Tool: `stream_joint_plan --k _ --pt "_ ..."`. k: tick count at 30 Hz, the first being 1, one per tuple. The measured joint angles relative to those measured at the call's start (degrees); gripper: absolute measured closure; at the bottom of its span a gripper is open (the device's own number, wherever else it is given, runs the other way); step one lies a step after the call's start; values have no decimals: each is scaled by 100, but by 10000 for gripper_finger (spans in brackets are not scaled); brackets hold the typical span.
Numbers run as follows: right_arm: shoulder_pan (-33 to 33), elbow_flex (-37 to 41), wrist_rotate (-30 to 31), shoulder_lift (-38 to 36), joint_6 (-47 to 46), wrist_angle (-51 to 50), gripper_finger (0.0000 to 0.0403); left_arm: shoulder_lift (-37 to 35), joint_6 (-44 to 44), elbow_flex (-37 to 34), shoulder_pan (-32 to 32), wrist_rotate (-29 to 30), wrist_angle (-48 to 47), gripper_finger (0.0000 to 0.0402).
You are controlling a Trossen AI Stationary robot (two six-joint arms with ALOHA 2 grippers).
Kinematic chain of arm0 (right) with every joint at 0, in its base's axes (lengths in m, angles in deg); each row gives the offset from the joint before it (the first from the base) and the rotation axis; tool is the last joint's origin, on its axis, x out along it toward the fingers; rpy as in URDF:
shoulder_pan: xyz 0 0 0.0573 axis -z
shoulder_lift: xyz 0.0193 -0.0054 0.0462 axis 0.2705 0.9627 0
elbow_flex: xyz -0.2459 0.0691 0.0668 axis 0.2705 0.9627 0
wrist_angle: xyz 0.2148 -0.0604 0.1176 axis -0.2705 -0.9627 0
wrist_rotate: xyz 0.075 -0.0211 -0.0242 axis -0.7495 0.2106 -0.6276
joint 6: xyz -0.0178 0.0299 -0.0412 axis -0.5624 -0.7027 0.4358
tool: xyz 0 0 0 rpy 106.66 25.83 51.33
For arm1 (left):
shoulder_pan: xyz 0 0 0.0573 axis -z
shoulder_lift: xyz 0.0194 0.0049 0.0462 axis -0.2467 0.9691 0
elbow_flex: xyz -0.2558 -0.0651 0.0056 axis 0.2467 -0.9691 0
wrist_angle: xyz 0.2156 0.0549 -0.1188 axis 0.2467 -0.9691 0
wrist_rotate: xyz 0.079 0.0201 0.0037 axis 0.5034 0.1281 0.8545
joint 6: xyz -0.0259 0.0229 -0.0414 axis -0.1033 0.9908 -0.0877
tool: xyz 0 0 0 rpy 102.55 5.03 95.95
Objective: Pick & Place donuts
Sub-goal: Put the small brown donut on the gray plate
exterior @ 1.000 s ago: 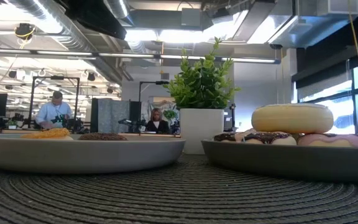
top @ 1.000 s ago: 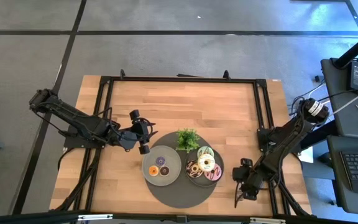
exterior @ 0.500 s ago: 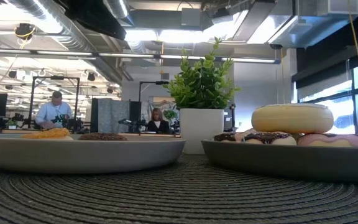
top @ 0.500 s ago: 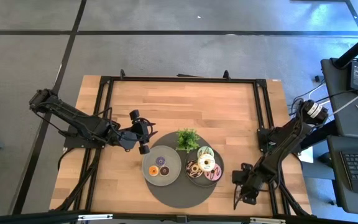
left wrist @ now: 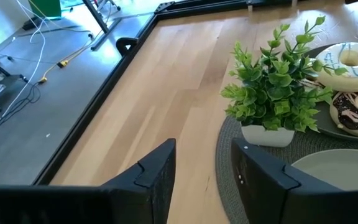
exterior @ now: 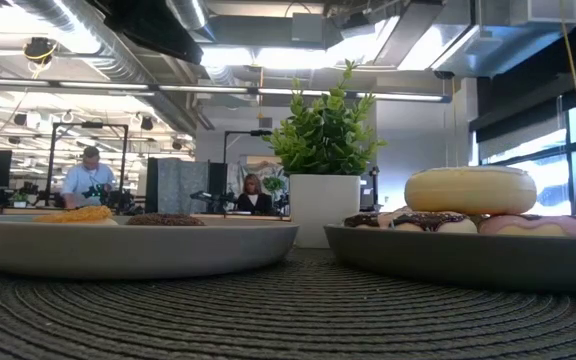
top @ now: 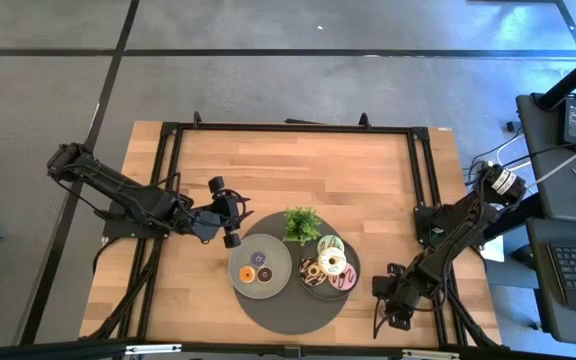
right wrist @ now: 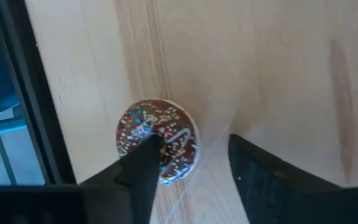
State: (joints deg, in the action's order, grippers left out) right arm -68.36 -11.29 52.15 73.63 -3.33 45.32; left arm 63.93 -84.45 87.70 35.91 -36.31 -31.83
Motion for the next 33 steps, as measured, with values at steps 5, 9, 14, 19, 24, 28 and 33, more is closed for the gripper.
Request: stream_joint_plan --k 5,9,14,19,24,28,33 --pt "-4 0 -289 11 -17 59 275 0 0 0 0 0 0 250" --pt "4 -132 -553 9 11 40 325 0 2 0 0 -4 0 250" --pt "209 -545 -512 -184 423 -560 369 0 2 0 0 -11 0 253" --pt "854 -1348 -84 -392 1290 -1851 377 0 2 0 0 -39 0 250" --pt "1830 -2318 684 -396 2607 -2568 373 0 2 0 0 -274 -79 250" --pt "2511 -2965 957 -396 3751 -2533 373 0 4 0 0 -550 -269 253" --pt "3182 -3544 1293 -395 4939 -2467 372 0 2 0 0 -888 -400 250"
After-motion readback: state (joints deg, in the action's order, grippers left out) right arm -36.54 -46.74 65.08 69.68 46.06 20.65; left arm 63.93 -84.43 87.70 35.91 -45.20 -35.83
